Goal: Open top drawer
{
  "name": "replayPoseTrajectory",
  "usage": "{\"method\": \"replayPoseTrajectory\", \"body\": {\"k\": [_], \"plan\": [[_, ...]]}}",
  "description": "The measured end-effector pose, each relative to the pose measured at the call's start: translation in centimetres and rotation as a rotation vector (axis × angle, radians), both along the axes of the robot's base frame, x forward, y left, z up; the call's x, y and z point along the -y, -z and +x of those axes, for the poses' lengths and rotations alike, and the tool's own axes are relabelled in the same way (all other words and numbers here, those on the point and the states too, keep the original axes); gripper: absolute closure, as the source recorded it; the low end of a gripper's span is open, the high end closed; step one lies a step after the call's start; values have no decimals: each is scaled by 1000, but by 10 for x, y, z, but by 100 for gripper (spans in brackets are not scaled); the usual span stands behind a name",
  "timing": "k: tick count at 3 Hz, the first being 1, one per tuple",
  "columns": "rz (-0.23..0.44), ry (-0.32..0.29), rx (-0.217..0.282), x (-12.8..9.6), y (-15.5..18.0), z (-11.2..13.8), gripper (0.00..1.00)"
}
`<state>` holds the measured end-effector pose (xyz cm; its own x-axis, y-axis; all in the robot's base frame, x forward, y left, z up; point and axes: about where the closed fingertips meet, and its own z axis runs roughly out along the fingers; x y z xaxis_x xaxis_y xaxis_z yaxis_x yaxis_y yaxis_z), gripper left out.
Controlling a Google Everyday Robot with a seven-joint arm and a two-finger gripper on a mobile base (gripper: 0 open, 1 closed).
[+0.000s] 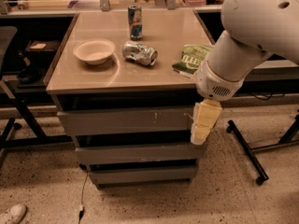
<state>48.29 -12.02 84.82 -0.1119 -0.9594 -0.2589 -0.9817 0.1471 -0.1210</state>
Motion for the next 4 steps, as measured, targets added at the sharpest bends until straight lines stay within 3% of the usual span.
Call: {"method": "replayPoseTrajectory", "body": {"k": [1, 2, 4], "plan": [[13, -17, 6, -6, 13, -4, 0], [8, -21, -25, -26, 65, 3, 0], [-35, 11, -80, -43, 140, 33, 0]]}}
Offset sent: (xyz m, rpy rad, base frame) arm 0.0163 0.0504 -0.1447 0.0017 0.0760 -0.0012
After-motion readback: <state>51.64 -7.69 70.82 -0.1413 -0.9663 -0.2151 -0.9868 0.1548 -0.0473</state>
